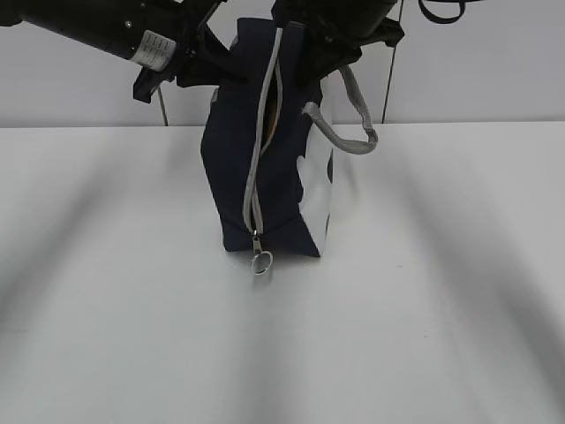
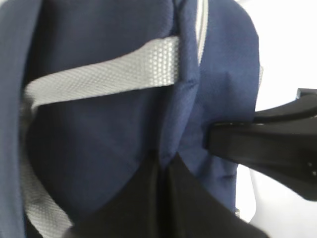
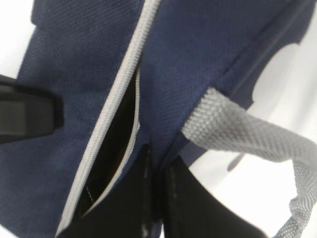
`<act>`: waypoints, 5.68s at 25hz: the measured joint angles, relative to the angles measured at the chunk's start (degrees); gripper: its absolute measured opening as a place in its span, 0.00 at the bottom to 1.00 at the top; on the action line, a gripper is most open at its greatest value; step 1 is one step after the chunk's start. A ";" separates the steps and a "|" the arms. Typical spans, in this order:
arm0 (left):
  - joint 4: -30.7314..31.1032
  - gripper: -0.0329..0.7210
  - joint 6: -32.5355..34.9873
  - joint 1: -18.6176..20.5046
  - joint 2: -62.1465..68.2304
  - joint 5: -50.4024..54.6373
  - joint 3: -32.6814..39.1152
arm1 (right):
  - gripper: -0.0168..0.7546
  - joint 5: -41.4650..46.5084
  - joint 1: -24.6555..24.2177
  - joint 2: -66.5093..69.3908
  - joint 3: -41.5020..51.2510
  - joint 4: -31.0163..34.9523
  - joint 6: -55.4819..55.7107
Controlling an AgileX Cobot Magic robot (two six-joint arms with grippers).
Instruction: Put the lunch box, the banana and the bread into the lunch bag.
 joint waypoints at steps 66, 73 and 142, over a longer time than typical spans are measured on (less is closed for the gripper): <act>28.01 0.59 -5.41 5.79 -17.09 21.24 -1.13 | 0.71 -73.05 10.52 -52.30 88.13 1.29 -16.16; 28.21 0.59 -5.41 5.79 -15.09 21.24 -1.13 | 0.71 -89.53 13.64 -52.44 96.23 1.31 -16.16; 28.00 0.59 -3.25 5.92 -7.89 19.30 -1.13 | 0.00 -115.52 5.13 -5.92 81.59 -55.49 26.31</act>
